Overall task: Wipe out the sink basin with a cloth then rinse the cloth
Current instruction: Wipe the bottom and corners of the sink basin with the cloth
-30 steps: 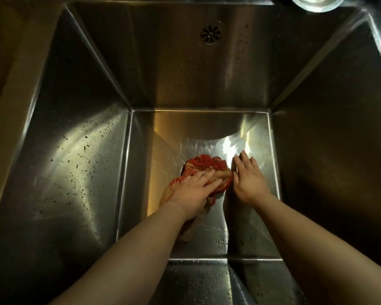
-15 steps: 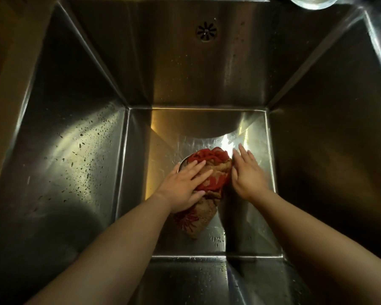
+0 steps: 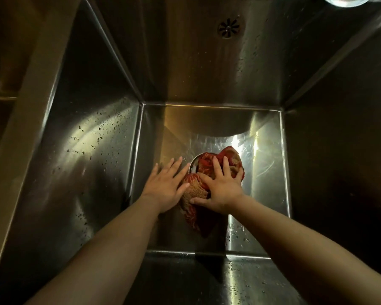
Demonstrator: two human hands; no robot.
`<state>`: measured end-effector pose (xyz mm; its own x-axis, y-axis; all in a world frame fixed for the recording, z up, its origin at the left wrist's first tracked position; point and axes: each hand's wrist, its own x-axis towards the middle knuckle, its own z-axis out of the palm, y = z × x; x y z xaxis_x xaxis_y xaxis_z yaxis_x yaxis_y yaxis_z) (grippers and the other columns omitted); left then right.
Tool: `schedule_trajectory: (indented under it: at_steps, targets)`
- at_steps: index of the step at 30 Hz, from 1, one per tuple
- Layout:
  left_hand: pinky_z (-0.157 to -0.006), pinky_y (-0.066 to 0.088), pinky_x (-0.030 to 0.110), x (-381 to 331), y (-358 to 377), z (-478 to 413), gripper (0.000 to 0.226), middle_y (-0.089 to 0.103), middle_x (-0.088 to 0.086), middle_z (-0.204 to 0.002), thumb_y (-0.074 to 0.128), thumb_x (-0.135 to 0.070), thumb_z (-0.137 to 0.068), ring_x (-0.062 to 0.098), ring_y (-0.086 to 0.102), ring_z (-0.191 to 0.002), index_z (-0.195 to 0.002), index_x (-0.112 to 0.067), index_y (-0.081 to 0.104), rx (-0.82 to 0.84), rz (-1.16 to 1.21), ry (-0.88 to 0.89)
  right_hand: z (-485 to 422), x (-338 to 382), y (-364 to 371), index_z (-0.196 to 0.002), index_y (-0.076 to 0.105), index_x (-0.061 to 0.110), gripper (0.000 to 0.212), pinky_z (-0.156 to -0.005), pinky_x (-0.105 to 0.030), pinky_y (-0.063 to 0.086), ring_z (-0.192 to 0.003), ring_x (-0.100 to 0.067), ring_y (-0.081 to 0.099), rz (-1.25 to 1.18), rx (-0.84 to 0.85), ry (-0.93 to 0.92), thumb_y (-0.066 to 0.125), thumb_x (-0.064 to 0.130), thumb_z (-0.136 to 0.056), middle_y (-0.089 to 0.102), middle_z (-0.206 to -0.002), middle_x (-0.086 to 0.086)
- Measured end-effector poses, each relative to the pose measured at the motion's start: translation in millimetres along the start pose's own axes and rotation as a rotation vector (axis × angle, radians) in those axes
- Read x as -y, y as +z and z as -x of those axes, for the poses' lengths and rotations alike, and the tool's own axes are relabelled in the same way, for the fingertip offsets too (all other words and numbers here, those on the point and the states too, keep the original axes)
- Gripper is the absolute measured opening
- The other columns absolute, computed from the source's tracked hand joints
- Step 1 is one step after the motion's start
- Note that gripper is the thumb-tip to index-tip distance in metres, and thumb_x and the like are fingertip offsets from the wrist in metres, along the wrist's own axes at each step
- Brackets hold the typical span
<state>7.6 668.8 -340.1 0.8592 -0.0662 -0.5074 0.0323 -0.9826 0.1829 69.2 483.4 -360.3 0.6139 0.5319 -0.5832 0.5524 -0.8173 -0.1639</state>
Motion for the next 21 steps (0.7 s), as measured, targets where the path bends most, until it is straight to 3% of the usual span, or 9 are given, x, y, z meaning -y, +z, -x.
schedule_trajectory:
  at_steps: [3, 6, 13, 21]
  targets:
    - [-0.116, -0.005, 0.047, 8, -3, 2, 0.06, -0.013, -0.005, -0.159, 0.018, -0.052, -0.097, 0.014, -0.013, -0.146, -0.149, -0.033, -0.006, 0.056, -0.005, -0.034, 3, -2, -2, -0.137, 0.025, 0.048, 0.08, -0.1, -0.071, -0.011, -0.141, -0.039, -0.016, 0.0, 0.006, -0.039, 0.035, 0.086, -0.068, -0.005, -0.158, -0.009]
    - [-0.116, -0.004, 0.049, 17, -5, 5, 0.061, -0.017, -0.006, -0.158, 0.02, -0.052, -0.098, 0.016, -0.013, -0.146, -0.15, -0.033, -0.005, 0.124, -0.009, -0.089, 10, -6, 3, -0.138, 0.022, 0.048, 0.078, -0.101, -0.069, -0.012, -0.142, -0.036, -0.01, -0.011, -0.003, -0.083, 0.038, 0.082, -0.07, 0.003, -0.157, -0.008]
    - [-0.116, 0.004, 0.051, 16, -4, 6, 0.066, -0.023, -0.007, -0.156, 0.031, -0.049, -0.098, 0.019, -0.015, -0.145, -0.15, -0.032, -0.006, 0.179, 0.024, -0.111, 25, -6, 6, -0.138, 0.024, 0.047, 0.075, -0.103, -0.07, -0.007, -0.142, -0.035, -0.011, 0.004, 0.004, -0.161, 0.04, 0.078, -0.071, 0.0, -0.157, -0.006]
    - [-0.116, 0.004, 0.051, 19, -11, 11, 0.065, -0.024, -0.006, -0.156, 0.031, -0.045, -0.099, 0.019, -0.014, -0.146, -0.149, -0.034, -0.007, 0.222, -0.002, -0.112, 56, 6, 24, -0.141, 0.018, 0.05, 0.069, -0.104, -0.069, -0.006, -0.142, -0.035, -0.018, 0.089, 0.049, -0.418, 0.035, 0.074, -0.079, -0.013, -0.158, -0.001]
